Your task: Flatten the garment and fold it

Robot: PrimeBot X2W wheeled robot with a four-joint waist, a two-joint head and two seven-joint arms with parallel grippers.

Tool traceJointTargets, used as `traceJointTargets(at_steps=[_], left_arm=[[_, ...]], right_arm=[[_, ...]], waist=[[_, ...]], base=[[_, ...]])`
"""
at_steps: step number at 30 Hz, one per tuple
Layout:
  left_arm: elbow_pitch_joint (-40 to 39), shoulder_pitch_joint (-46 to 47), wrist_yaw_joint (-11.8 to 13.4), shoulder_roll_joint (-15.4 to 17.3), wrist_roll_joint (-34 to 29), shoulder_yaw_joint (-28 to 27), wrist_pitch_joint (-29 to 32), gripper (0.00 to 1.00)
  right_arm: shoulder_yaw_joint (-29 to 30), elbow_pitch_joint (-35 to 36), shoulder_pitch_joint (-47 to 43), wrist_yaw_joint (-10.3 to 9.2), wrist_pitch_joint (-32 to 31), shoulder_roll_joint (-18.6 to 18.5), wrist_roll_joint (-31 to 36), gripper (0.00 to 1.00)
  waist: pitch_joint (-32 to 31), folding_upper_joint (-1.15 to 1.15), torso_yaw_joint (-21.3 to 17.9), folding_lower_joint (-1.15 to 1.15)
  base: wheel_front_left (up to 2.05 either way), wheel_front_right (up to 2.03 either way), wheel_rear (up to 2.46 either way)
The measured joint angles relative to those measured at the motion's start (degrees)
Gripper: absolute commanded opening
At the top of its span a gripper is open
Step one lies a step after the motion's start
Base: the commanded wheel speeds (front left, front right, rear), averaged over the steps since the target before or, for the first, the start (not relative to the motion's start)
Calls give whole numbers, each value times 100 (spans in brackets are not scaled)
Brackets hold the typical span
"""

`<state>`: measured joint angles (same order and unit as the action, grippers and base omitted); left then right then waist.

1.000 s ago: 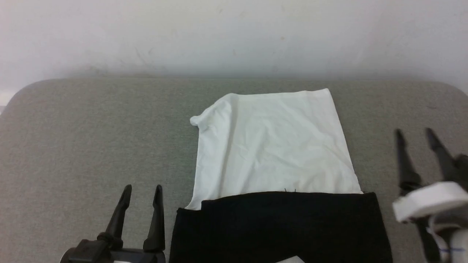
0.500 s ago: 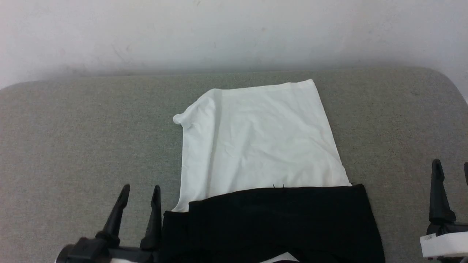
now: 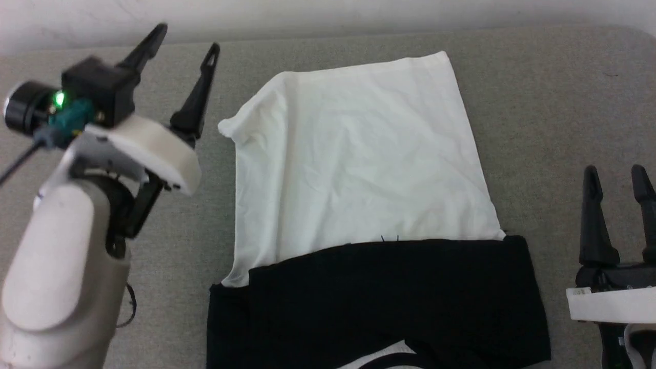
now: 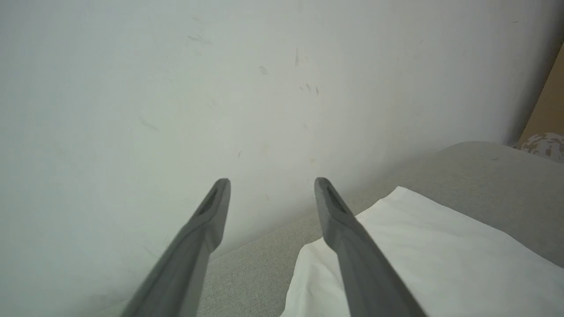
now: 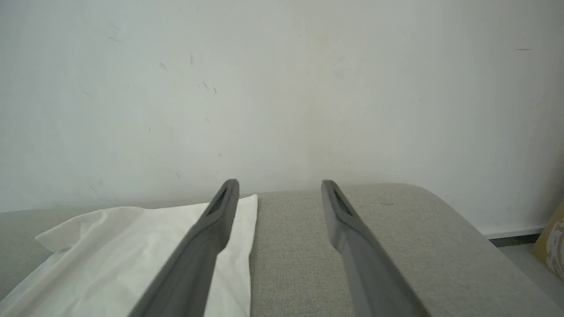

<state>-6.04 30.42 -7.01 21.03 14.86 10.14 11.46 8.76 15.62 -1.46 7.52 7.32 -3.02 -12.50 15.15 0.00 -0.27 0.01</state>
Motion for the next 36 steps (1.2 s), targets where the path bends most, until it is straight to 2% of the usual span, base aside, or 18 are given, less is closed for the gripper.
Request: traceJointTargets(at_steps=[4,8,13,17,23,27,33,34,35,36], left_arm=[[515,1013,-9,447,526,679,1128,100],[996,1523,-10,866,1229,1243,2132,100],[1500,1887,-10,1148,1427,1380,2553,100],[1838,2001,-8,1148,1663,1312,2791,100],[2029,2022,109,1076,2102,1243,3502,100],[1905,2058,330,1062,2373,1114,3898,100],[1591,2023,458,1116,2557,1141,4409,100],[1550,1996,455,1149,2541,1172,4409,79],[1512,1967,436,1182,2539,1204,4408,20],[1478,1933,396,1215,2539,1220,4407,0]], right_arm=[[-99,-73,119,0,54,0,-9,100],[-170,-179,157,0,140,1,-18,100],[-229,-212,293,0,201,1,-19,100],[-247,-218,417,0,214,1,-18,100],[-188,-225,512,0,230,0,-8,100],[-198,-267,560,0,227,0,-7,100],[-226,-319,627,0,221,1,-7,100],[-232,-325,643,0,221,1,-7,100],[-234,-328,666,0,221,1,-7,100],[-231,-330,693,0,221,1,-7,100]], waist=[[365,0,-73,1],[668,0,-186,1],[997,0,-344,0],[1251,0,-450,0],[1577,0,-546,0],[1694,0,-548,-1],[1710,0,-532,-1],[1710,0,-540,-1],[1709,0,-550,-1],[1709,0,-563,-2]], base=[[0,0,0],[0,0,0],[0,0,0],[0,0,0],[0,0,0],[0,0,0],[0,0,0],[0,0,0],[0,0,0],[0,0,0]])
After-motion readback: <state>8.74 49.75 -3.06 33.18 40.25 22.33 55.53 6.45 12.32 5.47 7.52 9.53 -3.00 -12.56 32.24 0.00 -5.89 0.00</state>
